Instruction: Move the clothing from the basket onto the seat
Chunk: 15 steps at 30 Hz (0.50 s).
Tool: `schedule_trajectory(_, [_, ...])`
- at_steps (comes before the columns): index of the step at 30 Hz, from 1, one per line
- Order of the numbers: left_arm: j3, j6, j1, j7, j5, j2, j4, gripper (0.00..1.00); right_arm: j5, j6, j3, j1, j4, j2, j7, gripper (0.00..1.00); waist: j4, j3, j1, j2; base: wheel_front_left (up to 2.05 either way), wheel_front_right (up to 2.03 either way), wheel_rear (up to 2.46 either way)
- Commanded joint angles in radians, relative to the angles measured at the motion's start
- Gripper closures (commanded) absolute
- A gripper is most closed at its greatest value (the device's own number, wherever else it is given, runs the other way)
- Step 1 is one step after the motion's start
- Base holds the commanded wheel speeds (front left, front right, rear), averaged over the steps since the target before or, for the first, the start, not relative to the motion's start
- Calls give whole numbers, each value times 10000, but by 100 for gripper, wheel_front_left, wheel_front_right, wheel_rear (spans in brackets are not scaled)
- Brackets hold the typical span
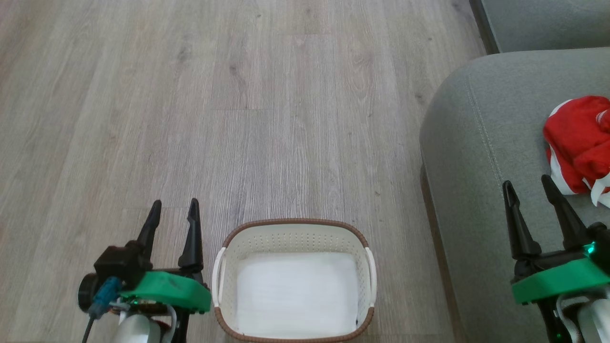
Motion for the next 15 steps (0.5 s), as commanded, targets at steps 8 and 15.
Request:
schedule_trajectory(8, [660, -242, -323, -126, 289, -120, -264, 0, 62, -2, 188, -273, -242, -121, -91, 0, -35, -27, 0, -1, 0, 0, 0])
schedule_trajectory(15, [747, -354, -348, -126, 353, -170, -174, 0, 84, -2, 217, -308, -184, -126, -91, 0, -48, -22, 0, -1, 0, 0, 0])
